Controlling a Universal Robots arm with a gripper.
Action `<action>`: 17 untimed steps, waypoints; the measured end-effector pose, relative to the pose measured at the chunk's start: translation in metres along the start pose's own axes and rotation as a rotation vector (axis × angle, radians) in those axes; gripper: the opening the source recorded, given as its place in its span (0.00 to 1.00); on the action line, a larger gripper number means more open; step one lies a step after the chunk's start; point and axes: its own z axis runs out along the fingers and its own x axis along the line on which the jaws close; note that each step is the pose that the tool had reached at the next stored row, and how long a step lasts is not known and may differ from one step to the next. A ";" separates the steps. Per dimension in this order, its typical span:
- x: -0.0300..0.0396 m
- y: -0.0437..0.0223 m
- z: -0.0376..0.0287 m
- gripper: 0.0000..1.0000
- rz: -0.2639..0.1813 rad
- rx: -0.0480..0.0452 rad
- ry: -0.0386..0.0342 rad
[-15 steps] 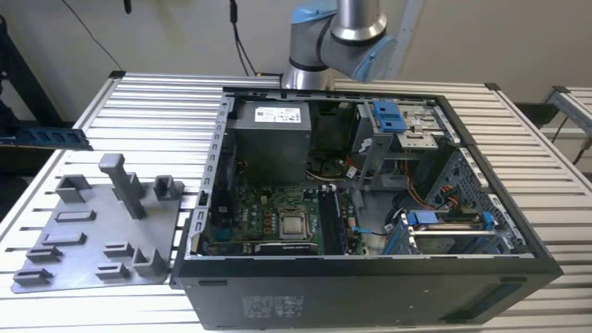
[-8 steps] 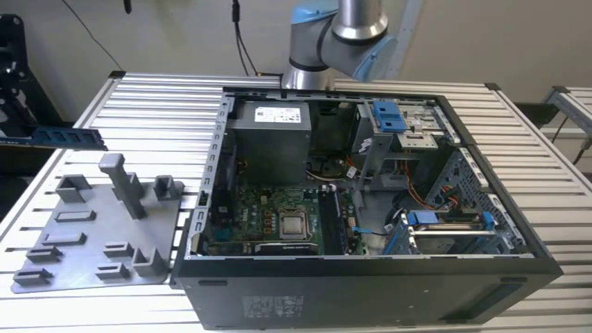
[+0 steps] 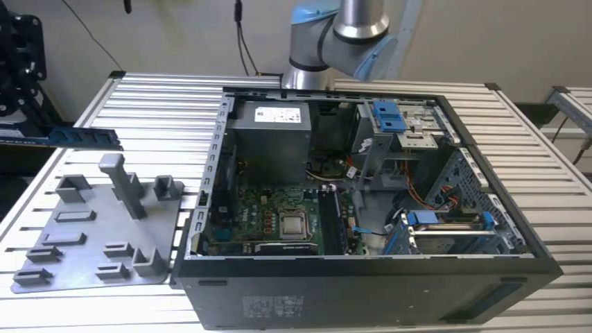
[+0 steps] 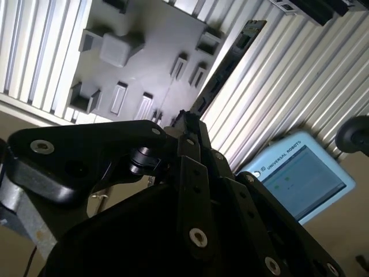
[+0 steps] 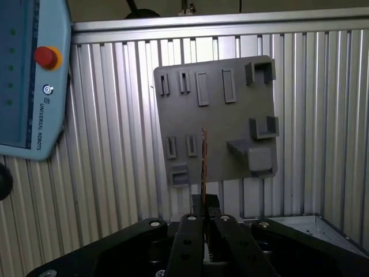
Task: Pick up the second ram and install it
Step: 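Pick up the second ram and move it above second insertion slot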
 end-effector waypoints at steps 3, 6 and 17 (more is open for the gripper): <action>-0.0004 -0.0057 0.0002 0.14 0.000 0.0000 0.0000; -0.0008 -0.0111 0.0004 0.14 0.000 0.0000 0.0000; -0.0023 -0.0329 0.0011 0.14 0.000 0.0000 0.0000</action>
